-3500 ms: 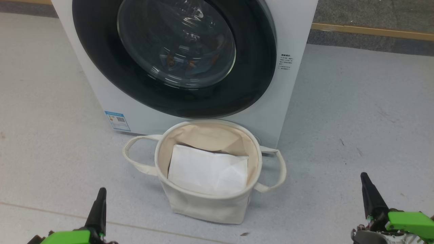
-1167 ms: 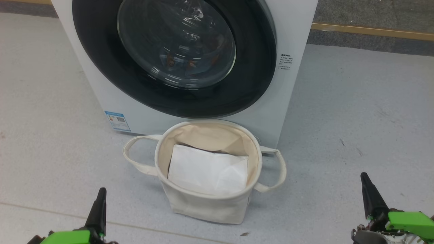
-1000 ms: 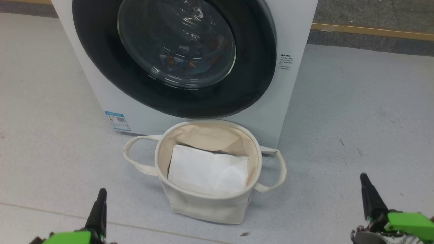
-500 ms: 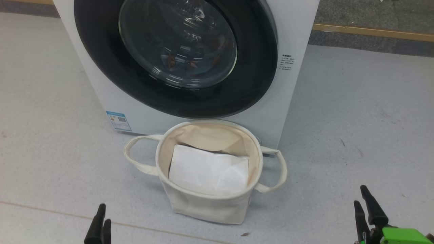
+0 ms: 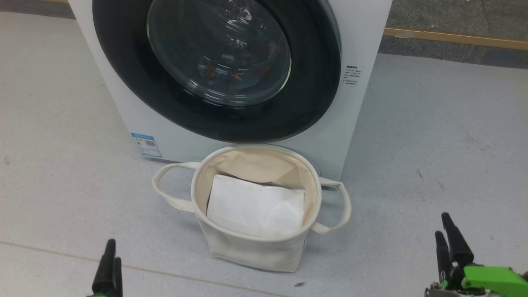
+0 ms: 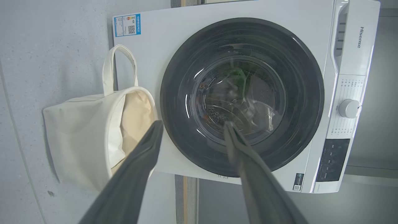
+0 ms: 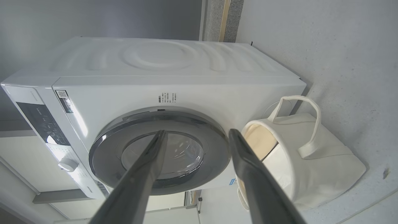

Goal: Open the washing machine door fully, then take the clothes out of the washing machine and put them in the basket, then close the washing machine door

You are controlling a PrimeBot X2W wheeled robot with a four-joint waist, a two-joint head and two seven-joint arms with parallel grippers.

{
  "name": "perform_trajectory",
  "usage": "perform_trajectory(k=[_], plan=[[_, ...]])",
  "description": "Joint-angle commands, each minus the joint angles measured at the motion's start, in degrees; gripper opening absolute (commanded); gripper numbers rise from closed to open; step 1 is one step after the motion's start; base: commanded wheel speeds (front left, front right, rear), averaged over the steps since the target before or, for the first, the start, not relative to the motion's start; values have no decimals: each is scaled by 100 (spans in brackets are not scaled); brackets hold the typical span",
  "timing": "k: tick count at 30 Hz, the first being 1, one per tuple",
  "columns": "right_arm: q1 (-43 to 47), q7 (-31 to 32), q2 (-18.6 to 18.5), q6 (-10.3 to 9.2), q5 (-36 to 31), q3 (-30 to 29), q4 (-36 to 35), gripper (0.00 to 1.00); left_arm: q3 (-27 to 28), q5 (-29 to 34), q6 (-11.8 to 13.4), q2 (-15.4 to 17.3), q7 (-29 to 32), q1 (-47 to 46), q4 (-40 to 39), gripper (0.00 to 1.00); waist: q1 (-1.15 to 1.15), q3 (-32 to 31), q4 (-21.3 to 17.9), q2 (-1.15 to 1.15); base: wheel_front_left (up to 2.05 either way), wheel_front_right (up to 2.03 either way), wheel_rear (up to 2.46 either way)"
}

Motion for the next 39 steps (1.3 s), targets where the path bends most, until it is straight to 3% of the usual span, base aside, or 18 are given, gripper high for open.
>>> perform_trajectory(k=[1, 9, 17, 31, 39], plan=[[-334, -90, -33, 1, -135, -12, -271, 100, 134, 161, 37, 41, -91, -305, -318, 100, -1, 7, 9, 0, 0, 0, 0], [-465, -207, -37, 1, -442, -55, -500, 100, 229, 726, 161, 45, -209, -352, -808, 100, -1, 25, 26, 0, 0, 0, 0], [-612, -342, -42, 1, -1085, -12, -859, 100, 130, 1734, 297, 49, -343, -375, -1428, 100, -1, 46, 37, 0, 0, 0, 0], [-820, -584, -62, 1, -3194, 335, -1120, 100, -536, 4038, 307, 149, -594, -410, -2207, 100, -1, 89, 66, 0, 0, 0, 0], [-877, -726, -58, 1, -4035, 339, -1271, 100, -1093, 5133, 669, 458, -728, -460, -2351, 100, -1, 117, 113, 0, 0, 0, 0]])
